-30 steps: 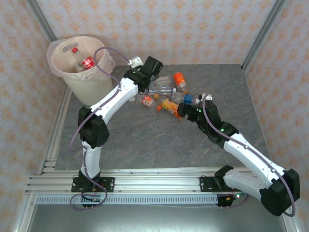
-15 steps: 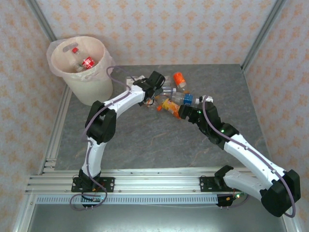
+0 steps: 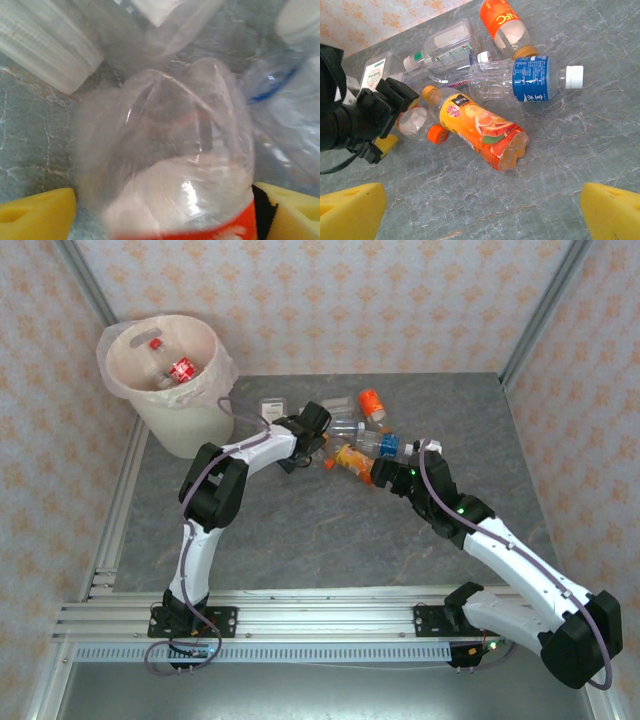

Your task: Put the plastic bottles in the bin

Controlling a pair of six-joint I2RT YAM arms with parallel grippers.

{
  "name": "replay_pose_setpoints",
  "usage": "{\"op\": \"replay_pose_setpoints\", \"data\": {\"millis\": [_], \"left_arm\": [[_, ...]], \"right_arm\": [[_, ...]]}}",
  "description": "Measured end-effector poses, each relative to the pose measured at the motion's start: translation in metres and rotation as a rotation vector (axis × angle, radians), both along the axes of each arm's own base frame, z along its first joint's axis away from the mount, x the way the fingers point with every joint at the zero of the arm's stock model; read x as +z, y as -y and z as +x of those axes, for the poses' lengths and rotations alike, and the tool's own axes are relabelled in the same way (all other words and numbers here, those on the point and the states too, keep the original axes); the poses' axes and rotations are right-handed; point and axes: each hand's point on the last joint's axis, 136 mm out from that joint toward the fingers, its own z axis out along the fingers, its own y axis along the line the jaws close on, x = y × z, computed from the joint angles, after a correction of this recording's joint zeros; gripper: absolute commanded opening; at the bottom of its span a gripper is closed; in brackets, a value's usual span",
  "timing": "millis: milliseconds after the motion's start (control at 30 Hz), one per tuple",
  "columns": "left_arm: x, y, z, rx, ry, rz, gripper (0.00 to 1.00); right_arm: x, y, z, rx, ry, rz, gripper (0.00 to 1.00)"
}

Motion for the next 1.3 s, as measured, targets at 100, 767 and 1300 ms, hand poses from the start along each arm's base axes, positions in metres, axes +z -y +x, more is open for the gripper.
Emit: {"op": "replay_pose_setpoints", "data": {"millis": [100,767,1300], "left_arm": [[-0.002,-0.002,0.001,0.003,0.009,-0.003,0.83],[0.000,0.001,0.006,-0.123,0.093,0.030,0.54],[0.066,0.031,0.014,-0.287,0.261,0.055,0.50]], "right_arm": [[0.000,0.000,0.000,0.000,-0.001,0.000,0.99],[-0.015,0.000,0.000,-0.006,-0.043,-0.015,0.99],[-0.018,-0.008,0.003,0.016,-0.054,0.002,0.99]]}}
